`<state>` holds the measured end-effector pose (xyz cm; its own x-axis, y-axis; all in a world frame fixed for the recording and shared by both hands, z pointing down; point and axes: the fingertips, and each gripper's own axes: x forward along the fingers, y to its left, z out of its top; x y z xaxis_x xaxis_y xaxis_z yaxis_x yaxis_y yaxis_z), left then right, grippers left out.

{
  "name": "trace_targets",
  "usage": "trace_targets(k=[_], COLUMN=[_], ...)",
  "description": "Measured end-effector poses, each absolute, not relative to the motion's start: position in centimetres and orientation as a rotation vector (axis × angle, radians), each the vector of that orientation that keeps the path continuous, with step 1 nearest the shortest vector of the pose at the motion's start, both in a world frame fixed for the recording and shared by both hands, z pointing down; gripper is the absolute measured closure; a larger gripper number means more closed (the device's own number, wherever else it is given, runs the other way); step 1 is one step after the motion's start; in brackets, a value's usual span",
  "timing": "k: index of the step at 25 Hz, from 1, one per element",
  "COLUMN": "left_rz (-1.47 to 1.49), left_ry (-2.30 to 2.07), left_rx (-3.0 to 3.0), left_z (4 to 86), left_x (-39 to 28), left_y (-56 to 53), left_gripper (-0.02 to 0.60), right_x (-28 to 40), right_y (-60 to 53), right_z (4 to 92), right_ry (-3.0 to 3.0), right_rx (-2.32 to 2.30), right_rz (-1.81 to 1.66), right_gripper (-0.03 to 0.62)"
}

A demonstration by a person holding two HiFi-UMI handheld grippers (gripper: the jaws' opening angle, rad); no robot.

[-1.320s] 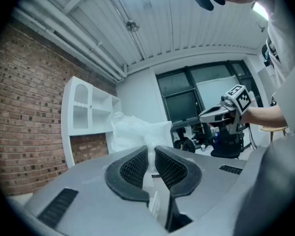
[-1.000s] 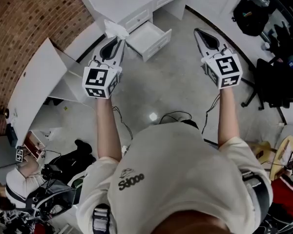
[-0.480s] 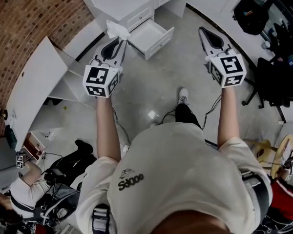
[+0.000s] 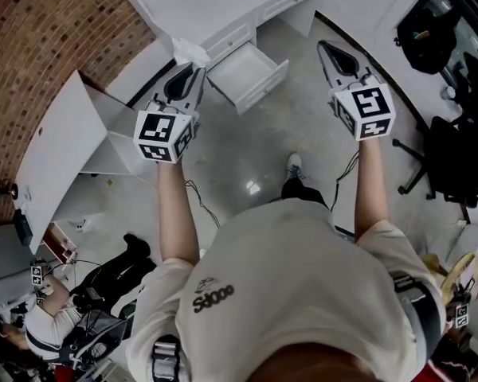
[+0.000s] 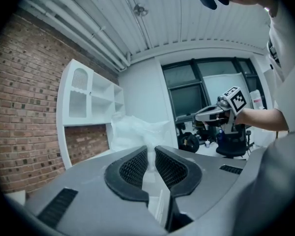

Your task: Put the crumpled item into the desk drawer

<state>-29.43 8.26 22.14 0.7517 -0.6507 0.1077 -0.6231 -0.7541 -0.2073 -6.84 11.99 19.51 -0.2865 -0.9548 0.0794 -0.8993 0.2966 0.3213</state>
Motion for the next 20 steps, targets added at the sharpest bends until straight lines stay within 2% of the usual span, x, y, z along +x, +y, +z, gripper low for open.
trace_targets(k=[7, 20], left_rz=[-0.276, -0.371], left_ry=[1.072, 1.174], left_rx=[-2.787, -2.772], left_z=[21.9, 23.9], left_x=[-20.9, -10.5], left_y=[0.8, -8.7], left_gripper=[0.523, 0.523], right_x=[1.4, 12.5], right_y=[3.7, -6.2], right_z=[19.5, 22.2], right_ry=[-2.328, -2.382], right_rx=[1.624, 1.545], right_rz=[-0.297, -0.227], right_gripper=[0.588, 0.588])
